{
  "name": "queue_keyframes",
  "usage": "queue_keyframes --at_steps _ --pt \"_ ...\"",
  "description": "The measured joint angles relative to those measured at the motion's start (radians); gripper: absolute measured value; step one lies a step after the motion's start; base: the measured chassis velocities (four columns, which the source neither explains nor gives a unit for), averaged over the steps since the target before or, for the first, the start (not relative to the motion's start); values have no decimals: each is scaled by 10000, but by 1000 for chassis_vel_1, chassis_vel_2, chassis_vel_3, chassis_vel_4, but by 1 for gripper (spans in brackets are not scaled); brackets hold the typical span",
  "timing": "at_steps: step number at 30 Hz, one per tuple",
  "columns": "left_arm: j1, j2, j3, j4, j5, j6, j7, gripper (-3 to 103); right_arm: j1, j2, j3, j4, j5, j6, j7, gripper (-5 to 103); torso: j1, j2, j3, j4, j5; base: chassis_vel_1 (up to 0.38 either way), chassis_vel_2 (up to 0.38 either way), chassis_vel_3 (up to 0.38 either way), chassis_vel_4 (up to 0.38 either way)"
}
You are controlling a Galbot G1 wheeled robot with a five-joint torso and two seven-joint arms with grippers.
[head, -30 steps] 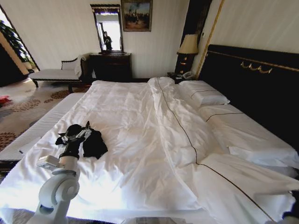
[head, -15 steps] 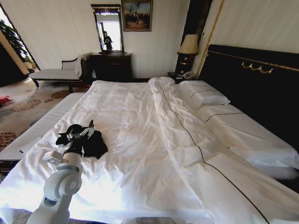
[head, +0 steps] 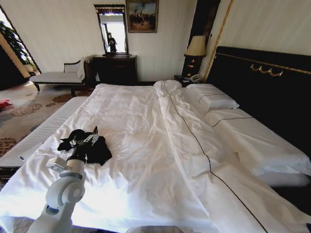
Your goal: Fold the clothes on the bed.
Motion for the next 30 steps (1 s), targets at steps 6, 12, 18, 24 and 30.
queue_keyframes --at_steps 6,12,18,24,30 --pt "144 12 -293 -130 111 93 -150 100 128 -453 490 265 -715 -409 303 40 0 1 0 -4 0 0 0 0 0" --pt "686 -197 -652 -731 289 199 -262 100 616 -2201 640 746 102 -577 -580 62 0 0 0 -1 1 0 0 0 0" --pt "1563 -586 -989 -1420 465 430 -490 100 1925 -3485 -1368 -56 -339 -674 -2011 84 0 0 1 6 7 0 0 0 0" --pt "1618 -587 -746 -1557 457 904 -645 100 2729 -4532 -2122 -502 -60 -762 -3554 100 0 -2 1 -7 4 0 0 0 0" --pt "1868 -510 -856 -1453 169 1116 -750 100 4073 -6226 -3195 -678 830 -933 -5111 100 1 -2 1 3 3 0 0 0 0"
